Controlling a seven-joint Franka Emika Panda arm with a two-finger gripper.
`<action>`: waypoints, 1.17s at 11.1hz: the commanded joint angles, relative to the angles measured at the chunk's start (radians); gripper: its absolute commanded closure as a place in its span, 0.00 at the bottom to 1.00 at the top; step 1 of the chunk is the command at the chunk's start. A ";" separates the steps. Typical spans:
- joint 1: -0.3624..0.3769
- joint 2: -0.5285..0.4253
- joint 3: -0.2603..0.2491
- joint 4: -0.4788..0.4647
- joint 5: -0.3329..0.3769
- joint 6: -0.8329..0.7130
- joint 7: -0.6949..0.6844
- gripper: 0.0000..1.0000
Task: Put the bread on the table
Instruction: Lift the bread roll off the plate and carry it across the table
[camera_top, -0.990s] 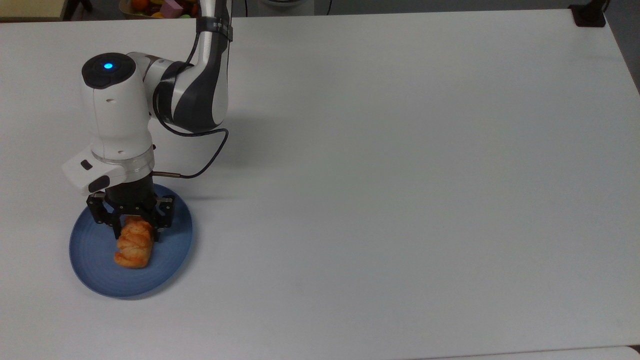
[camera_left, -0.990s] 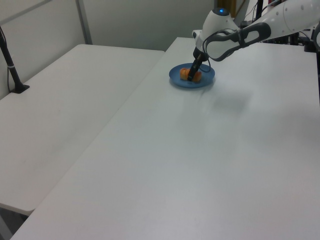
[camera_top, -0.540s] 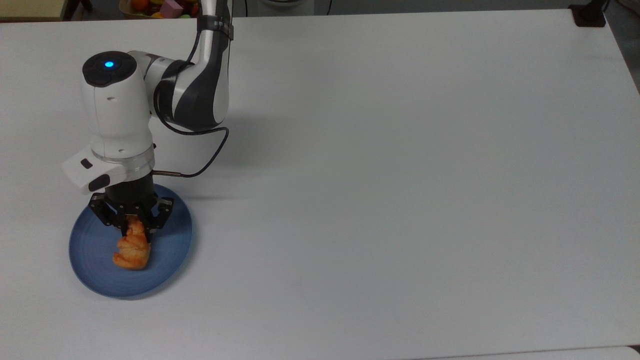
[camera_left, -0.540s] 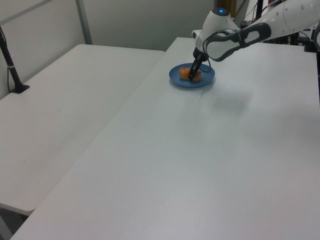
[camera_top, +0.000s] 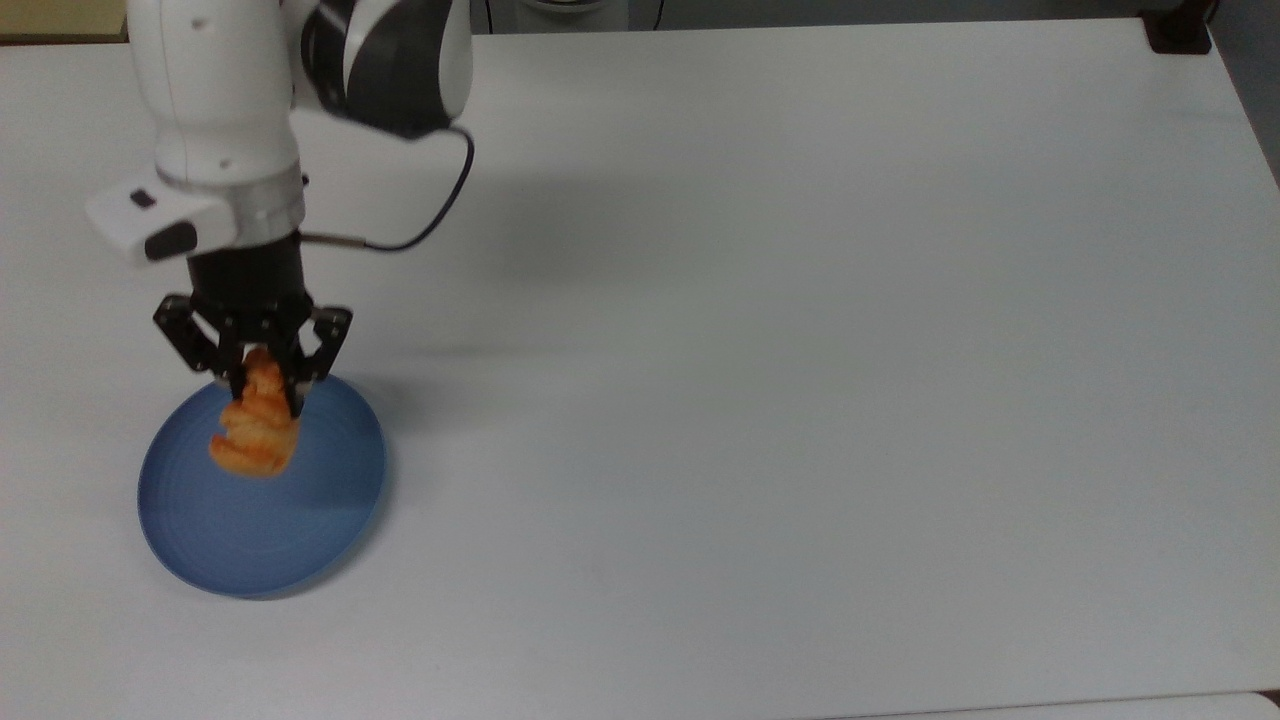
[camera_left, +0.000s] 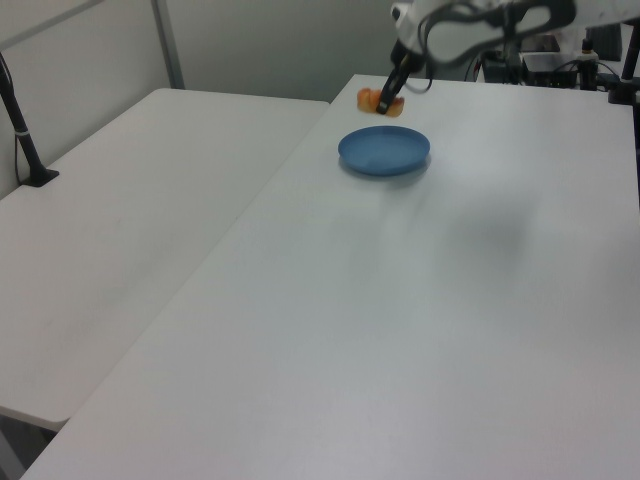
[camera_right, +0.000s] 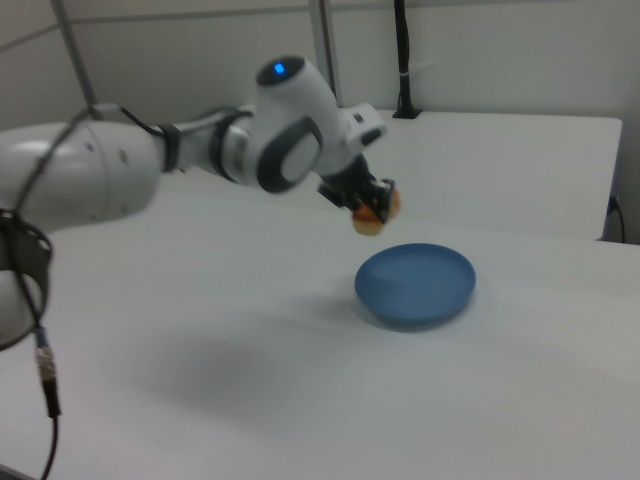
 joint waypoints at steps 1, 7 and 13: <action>0.076 -0.232 0.003 -0.138 -0.005 -0.247 0.043 0.61; 0.203 -0.526 0.107 -0.350 -0.001 -0.528 0.071 0.61; 0.321 -0.596 0.336 -0.499 0.003 -0.538 0.334 0.57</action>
